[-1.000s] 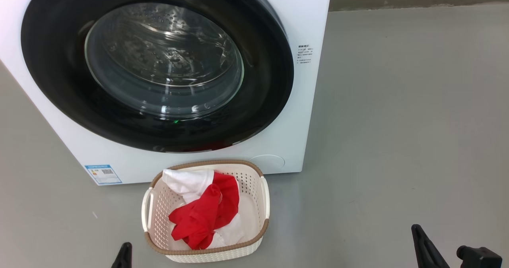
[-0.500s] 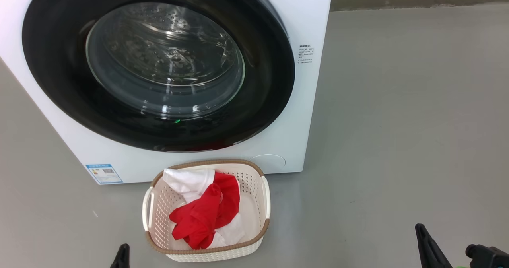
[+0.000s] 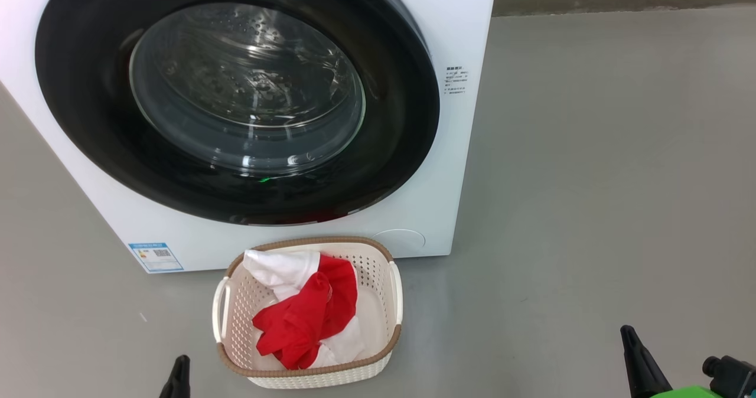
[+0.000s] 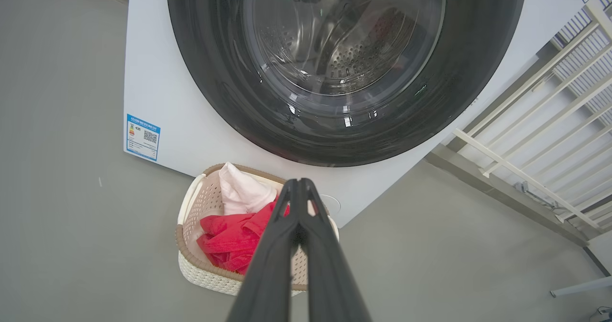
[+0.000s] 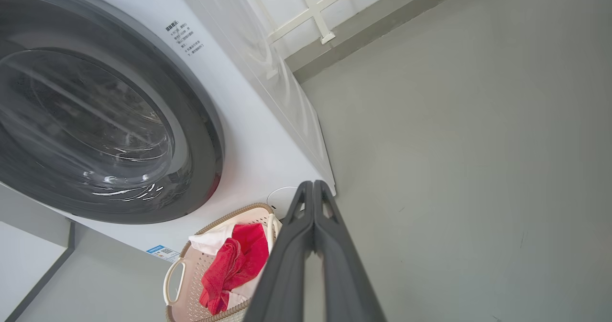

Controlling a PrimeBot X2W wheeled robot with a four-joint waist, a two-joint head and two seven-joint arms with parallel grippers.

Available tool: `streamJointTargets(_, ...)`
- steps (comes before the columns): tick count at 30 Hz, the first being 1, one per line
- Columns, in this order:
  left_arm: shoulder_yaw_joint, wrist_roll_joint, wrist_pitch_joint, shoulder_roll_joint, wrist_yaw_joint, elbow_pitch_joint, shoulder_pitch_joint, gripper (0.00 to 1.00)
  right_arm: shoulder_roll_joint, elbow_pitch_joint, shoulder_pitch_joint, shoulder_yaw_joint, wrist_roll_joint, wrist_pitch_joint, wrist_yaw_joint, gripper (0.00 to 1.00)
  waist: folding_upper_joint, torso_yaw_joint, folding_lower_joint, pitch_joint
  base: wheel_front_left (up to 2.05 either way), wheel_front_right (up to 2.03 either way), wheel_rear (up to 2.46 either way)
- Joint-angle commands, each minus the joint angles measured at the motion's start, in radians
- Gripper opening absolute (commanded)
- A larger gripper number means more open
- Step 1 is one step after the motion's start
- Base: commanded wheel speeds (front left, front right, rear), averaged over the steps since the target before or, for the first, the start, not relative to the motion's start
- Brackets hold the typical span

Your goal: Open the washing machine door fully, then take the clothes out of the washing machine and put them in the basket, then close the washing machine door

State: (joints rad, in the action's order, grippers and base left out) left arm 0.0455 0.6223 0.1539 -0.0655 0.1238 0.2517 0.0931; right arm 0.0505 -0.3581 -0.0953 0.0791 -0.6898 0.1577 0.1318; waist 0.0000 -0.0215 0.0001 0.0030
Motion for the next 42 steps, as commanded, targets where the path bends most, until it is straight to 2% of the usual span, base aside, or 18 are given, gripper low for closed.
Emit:
streamJointTargets(1, 0.018, 0.029, -0.006, -0.007, 0.002, -0.019, -0.043, 0.0, 0.008, 0.03, 0.049, 0.0, -0.026, -0.004, 0.0, 0.0, 0.0, 0.0, -0.0001, 0.0, 0.0, 0.0, 0.0)
streamJointTargets(42, 0.041, 0.46, -0.124, 0.003, 0.004, -0.014, -0.115, 0.0, 0.004, 0.068, 0.118, 0.016, -0.428, -0.125, -0.001, 0.0, 0.0, 0.01, -0.0001, 0.0, 0.0, 0.0, 0.0)
